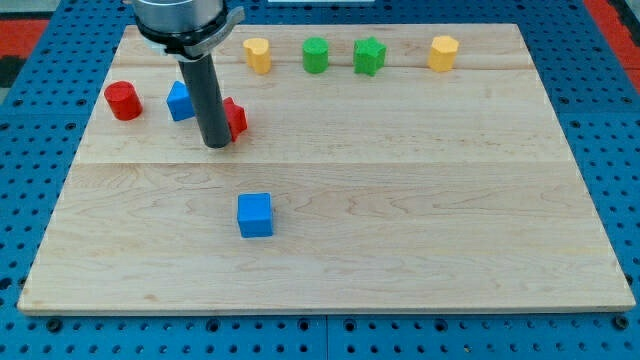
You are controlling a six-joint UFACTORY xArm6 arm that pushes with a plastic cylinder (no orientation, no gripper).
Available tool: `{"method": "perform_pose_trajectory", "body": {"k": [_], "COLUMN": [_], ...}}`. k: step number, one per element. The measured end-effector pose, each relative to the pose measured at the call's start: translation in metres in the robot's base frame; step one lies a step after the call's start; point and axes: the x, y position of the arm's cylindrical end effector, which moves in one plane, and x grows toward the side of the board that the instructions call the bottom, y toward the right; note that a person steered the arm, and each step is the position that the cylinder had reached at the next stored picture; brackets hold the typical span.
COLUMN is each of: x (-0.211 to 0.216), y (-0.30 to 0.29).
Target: Move the blue cube to the right of the red star
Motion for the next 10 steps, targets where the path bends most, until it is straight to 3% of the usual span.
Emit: {"method": "perform_pose_trajectory", "body": {"k": [3,4,6,7,10], "x": [-0.031,0.011,0.118,0.152,0.044], "y": [0.008,0.033,0.008,0.034,0.054]}}
